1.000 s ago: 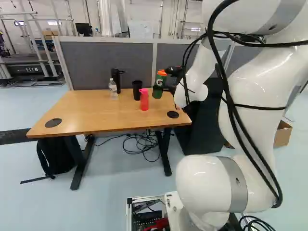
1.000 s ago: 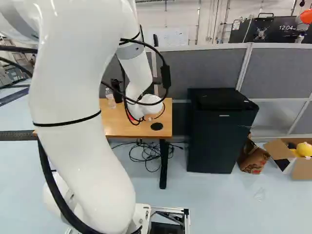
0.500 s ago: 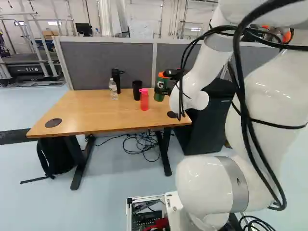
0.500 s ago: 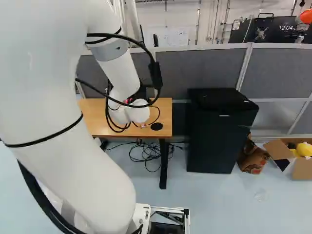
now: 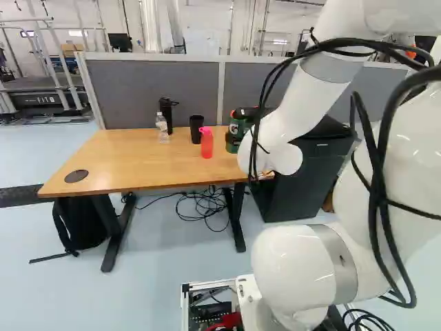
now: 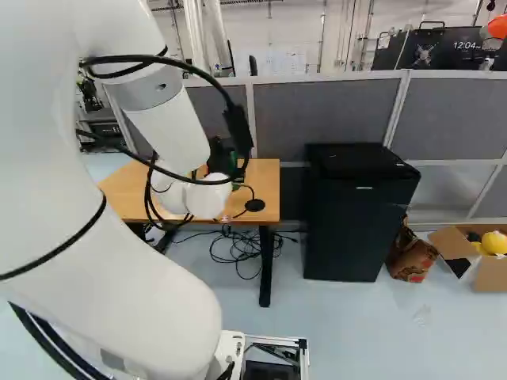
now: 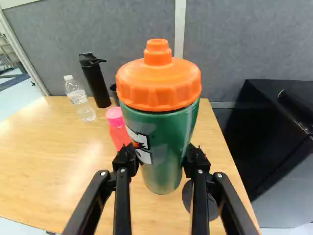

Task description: Pick up the green bottle from the table

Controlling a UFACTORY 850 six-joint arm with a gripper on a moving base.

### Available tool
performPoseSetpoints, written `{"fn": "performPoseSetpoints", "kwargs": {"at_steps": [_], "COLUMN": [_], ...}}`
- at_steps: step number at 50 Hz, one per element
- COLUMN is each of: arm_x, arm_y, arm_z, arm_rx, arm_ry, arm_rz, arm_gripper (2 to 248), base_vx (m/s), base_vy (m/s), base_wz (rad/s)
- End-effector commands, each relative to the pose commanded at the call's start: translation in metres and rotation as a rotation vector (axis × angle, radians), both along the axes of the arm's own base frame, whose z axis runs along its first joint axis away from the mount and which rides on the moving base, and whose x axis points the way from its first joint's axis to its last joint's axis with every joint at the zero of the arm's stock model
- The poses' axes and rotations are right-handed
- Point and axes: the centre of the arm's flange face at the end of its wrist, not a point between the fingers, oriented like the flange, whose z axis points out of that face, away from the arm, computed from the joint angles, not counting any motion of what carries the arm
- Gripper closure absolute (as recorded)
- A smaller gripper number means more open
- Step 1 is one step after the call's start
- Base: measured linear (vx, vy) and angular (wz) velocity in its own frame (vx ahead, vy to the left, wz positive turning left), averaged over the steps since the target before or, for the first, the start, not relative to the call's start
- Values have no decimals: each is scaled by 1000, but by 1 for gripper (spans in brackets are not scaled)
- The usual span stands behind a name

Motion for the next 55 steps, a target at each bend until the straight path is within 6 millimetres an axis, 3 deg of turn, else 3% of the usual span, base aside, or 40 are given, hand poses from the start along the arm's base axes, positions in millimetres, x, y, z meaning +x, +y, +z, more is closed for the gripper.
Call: {"fn": "performPoseSetpoints", "kwargs": {"at_steps": [31, 55], "arm_x": [-48, -65], "arm_y": [4, 4], "arm_z": [-15, -21], "arm_rx": [-45, -61], "arm_ry": [17, 26], "arm_rz": [-81, -107], "arm_gripper": [138, 138], "base_vx": [0, 0], "base_vy": [0, 0], "base_wz": [0, 0]}}
